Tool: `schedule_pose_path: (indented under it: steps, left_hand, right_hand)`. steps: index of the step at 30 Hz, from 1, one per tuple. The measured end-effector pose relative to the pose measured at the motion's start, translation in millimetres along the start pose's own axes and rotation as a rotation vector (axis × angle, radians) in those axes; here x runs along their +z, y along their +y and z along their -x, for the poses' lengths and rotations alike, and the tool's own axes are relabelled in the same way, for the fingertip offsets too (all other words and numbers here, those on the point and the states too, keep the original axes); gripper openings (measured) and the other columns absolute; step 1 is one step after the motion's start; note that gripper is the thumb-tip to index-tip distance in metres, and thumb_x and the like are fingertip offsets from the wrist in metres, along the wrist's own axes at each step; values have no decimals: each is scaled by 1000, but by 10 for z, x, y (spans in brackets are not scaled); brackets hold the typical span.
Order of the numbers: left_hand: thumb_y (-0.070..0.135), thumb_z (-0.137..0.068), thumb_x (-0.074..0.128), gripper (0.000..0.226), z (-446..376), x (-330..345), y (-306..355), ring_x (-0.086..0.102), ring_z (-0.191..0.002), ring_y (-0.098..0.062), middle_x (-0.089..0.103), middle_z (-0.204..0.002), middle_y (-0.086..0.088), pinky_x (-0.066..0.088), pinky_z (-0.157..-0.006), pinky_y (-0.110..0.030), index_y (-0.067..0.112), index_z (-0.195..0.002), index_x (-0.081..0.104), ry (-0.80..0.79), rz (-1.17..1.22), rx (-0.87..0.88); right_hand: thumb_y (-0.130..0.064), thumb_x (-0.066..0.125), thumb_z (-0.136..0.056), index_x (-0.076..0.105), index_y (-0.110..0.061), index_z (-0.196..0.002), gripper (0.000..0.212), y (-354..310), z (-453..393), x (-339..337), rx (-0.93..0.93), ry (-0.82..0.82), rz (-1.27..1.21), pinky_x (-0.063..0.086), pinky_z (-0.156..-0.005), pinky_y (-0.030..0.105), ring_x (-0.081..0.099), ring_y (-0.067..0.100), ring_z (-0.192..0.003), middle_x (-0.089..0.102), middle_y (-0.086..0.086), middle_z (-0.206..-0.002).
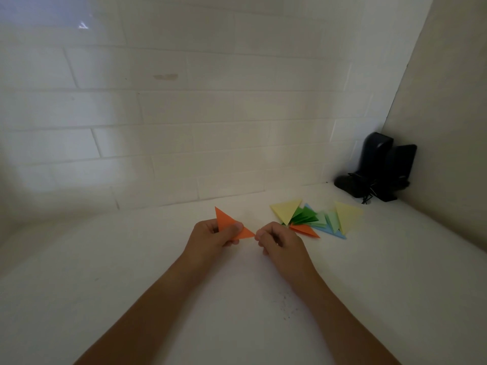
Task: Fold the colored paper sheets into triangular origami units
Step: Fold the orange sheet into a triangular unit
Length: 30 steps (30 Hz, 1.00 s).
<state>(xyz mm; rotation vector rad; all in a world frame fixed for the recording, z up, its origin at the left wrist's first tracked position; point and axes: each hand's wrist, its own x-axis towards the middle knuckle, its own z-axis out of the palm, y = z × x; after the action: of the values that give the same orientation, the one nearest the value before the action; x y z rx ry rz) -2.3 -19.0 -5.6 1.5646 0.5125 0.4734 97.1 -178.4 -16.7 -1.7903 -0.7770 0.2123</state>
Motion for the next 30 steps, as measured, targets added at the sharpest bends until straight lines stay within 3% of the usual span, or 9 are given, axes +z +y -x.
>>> schedule_pose_path:
  steps: [3,7,14,21,26,30]
  left_hand:
    - [30,-93,76,25,15,19,5,64,-65,-8,74,-73,-5,49,-65,-16,7,-85,80,-14,-19,12]
    - [24,-92,76,17,35,53,17,68,-68,-6,76,-74,-4,51,-65,-12,7,-90,80,-45,-29,46]
    - [23,-94,74,15,74,48,46,72,-75,-11,79,-88,-8,56,-69,-18,11,-96,82,-52,13,53]
    - [17,-94,74,14,94,67,35,73,-82,-25,78,-94,-20,57,-79,-35,4,-94,79,-146,28,48]
    - [21,-95,73,19,46,40,28,67,-77,-17,73,-84,-11,54,-73,-23,3,-91,76,-63,103,54]
    - [15,-94,72,10,22,29,17,65,-77,-10,72,-84,-5,52,-74,-20,7,-90,76,-68,52,80]
  right_hand:
    - [-35,61,-101,65,-20,-84,23,0,1,15,-11,-2,42,40,-63,15,58,14,-71,62,-1,-74]
    - [-21,59,-102,68,-25,-82,23,-26,12,1,-80,-62,59,43,-63,11,60,1,-64,69,-6,-76]
    - [-11,59,-100,67,-22,-79,25,-3,22,-3,-84,-32,58,42,-63,12,56,1,-64,66,-9,-72]
    - [-19,64,-100,68,-17,-84,17,-28,36,16,-137,-69,32,41,-61,12,58,7,-67,63,-7,-70]
    - [-14,63,-99,66,-17,-79,20,-20,30,-2,-113,-57,7,40,-62,15,54,6,-67,61,-3,-69]
    - [-10,62,-95,65,-17,-76,20,-3,25,2,-92,8,7,40,-62,17,53,5,-68,62,-2,-71]
